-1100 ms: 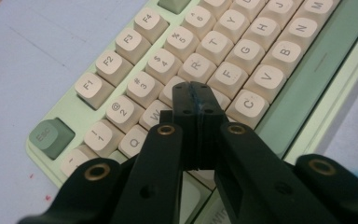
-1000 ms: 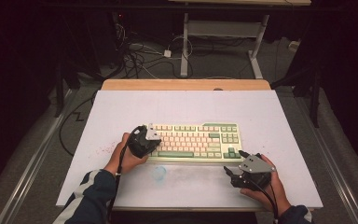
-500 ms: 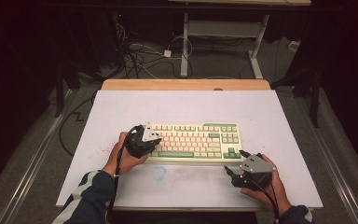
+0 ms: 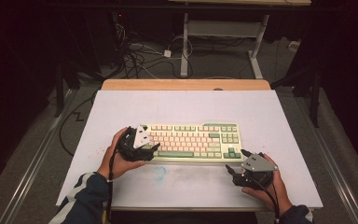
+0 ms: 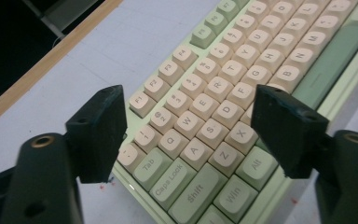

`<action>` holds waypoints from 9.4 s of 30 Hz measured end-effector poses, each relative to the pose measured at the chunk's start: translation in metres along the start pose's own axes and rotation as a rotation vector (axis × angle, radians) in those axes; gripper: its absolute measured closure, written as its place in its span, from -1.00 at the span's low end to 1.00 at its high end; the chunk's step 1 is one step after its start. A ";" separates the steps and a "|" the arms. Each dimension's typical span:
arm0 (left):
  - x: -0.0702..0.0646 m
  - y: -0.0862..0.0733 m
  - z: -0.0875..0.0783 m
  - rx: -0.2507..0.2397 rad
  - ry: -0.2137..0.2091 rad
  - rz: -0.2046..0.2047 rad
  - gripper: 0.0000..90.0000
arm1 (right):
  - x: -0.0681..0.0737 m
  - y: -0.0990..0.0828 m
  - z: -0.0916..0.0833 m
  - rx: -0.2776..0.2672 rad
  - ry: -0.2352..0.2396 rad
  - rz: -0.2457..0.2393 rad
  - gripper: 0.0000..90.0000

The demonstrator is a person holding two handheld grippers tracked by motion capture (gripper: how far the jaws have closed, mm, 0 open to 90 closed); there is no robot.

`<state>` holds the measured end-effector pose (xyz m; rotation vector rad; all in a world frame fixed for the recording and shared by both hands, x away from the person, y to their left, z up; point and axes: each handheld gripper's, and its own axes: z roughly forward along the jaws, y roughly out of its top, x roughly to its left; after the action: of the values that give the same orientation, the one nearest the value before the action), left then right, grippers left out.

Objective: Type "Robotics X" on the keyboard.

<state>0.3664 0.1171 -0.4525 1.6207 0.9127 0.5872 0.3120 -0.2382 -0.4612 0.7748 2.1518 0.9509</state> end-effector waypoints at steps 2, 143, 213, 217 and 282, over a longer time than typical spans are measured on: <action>0.001 -0.003 -0.004 -0.006 0.002 0.011 -0.52 | -0.001 0.000 -0.001 -0.001 -0.002 0.006 -0.42; -0.044 -0.004 0.010 0.025 -0.101 0.083 -0.60 | 0.001 0.002 0.002 -0.002 0.006 -0.003 -0.42; 0.026 -0.059 -0.061 0.138 0.105 -0.028 -0.31 | -0.007 0.023 0.014 0.027 0.114 0.023 0.76; 0.026 -0.059 -0.060 0.137 0.110 -0.035 -0.29 | -0.010 0.033 0.022 0.037 0.136 0.029 1.00; 0.003 -0.006 -0.006 0.183 -0.023 -0.082 0.94 | -0.006 0.044 0.067 0.089 0.164 0.019 1.00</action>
<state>0.3620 0.1236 -0.4576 1.7403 1.0347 0.4378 0.3769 -0.1901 -0.4596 0.7849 2.3461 0.9632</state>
